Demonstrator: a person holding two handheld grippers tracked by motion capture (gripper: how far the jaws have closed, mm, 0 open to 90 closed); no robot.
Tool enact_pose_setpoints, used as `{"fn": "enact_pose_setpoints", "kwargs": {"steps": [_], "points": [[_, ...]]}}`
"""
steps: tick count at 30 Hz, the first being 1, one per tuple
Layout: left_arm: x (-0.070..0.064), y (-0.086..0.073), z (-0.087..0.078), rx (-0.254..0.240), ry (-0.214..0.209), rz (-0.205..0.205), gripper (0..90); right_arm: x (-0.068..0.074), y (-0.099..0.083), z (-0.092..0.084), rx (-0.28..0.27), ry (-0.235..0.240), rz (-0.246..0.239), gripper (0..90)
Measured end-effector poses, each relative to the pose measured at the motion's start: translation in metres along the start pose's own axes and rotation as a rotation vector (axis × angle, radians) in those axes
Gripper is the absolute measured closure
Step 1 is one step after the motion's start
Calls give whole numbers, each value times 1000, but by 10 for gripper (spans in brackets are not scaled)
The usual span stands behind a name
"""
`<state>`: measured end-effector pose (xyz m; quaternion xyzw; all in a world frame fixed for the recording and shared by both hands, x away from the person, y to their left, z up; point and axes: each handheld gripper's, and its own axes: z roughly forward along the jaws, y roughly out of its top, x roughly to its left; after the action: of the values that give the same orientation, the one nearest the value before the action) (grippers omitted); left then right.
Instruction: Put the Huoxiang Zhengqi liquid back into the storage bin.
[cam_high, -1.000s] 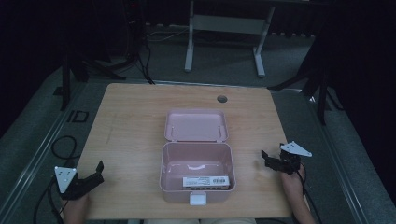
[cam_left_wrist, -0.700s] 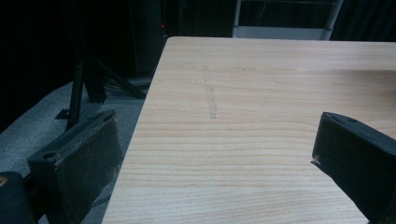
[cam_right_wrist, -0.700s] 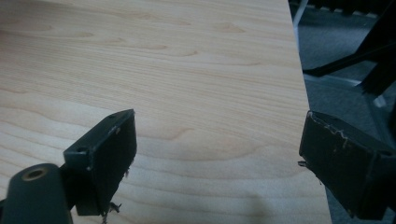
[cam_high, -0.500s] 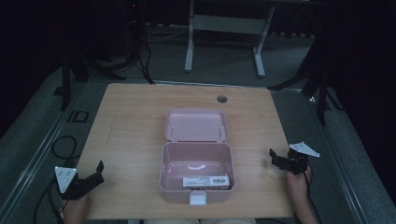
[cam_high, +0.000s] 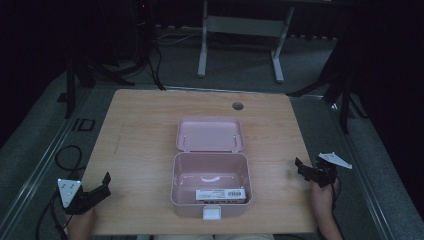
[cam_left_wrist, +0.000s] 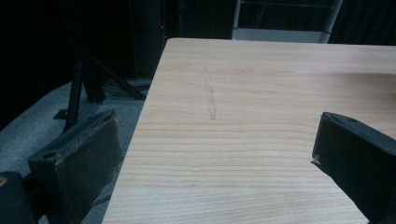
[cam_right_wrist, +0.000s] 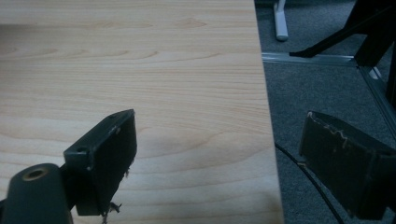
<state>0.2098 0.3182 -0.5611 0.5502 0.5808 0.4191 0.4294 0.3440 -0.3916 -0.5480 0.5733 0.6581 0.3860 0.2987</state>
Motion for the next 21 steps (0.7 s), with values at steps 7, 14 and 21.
{"fn": "enact_pose_setpoints", "kwargs": {"steps": [7, 14, 21], "points": [[0, 0, 0, -2, 0, -5, 17, -3, -1, -1, -3, 8, 11, 110], [0, 0, 0, 0, 2, -3, 16, -4, -1, 0, 5, 3, 7, 111], [1, 0, -1, -2, 2, -8, 16, -2, 0, 0, 13, -11, -5, 110]]}}
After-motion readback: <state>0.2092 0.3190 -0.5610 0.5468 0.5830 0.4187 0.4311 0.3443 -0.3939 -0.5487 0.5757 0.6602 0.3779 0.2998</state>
